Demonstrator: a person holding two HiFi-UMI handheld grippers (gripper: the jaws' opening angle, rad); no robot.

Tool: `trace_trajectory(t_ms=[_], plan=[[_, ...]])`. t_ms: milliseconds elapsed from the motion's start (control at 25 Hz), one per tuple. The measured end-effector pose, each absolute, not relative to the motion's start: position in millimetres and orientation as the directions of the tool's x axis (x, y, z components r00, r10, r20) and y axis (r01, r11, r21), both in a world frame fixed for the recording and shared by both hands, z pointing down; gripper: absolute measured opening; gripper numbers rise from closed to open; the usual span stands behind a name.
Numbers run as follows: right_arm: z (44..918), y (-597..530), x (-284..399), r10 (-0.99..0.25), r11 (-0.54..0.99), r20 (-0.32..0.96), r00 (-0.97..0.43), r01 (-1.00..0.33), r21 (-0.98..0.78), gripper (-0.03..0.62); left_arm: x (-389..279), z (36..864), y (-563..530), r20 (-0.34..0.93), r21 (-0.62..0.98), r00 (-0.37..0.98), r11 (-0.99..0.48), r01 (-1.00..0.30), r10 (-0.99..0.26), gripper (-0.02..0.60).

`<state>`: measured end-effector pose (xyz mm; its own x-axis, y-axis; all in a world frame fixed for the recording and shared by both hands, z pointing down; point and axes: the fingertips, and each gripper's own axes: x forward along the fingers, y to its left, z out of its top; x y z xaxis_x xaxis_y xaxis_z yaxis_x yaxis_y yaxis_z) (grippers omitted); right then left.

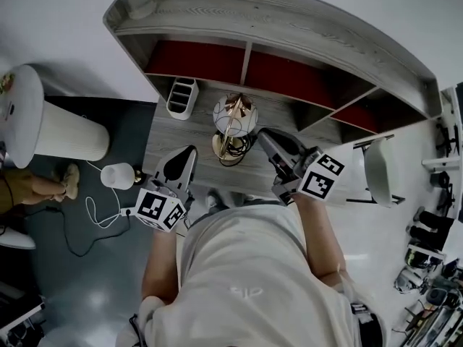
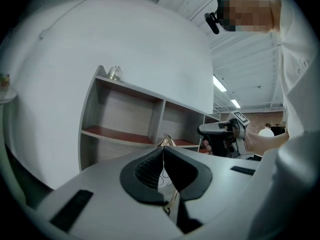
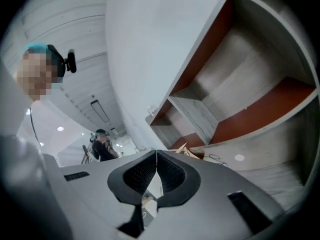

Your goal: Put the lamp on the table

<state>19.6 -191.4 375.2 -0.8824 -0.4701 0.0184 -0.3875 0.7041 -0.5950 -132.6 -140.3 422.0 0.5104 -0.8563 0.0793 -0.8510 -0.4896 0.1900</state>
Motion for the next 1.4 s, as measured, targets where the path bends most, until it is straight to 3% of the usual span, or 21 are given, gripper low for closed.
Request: trace_trajectory(t_ms=[320, 520, 920, 1400], plan=[[376.1, -178.6, 26.8, -0.564, 0.769, 0.147, -0.812, -0.582, -0.265, 0.028, -134.7, 398.9, -134.6, 0.076, 0.119, 0.488, -0.478, -0.870, -0.869, 0.015], [380.0, -168.3, 25.0, -0.585, 0.785, 0.204, -0.785, -0.611, -0.101, 0.028, -128.0, 393.1, -129.1, 0.075, 0.087, 0.499, -0.493, -0.866, -0.864, 0.015], [377.1, -160.7, 22.0, -0.582, 0.799, 0.195, -0.790, -0.600, -0.047, 0.028, -127.8, 393.9, -122.2, 0.092, 0.051, 0.477, -0.474, -0.879, -0.874, 0.015], [391.7, -170.4, 23.6, -0.570, 0.791, 0.219, -0.792, -0.601, -0.113, 0.028, -113.5, 395.0, -117.5, 0.108, 0.025, 0.507, -0.508, -0.861, -0.855, 0.015]])
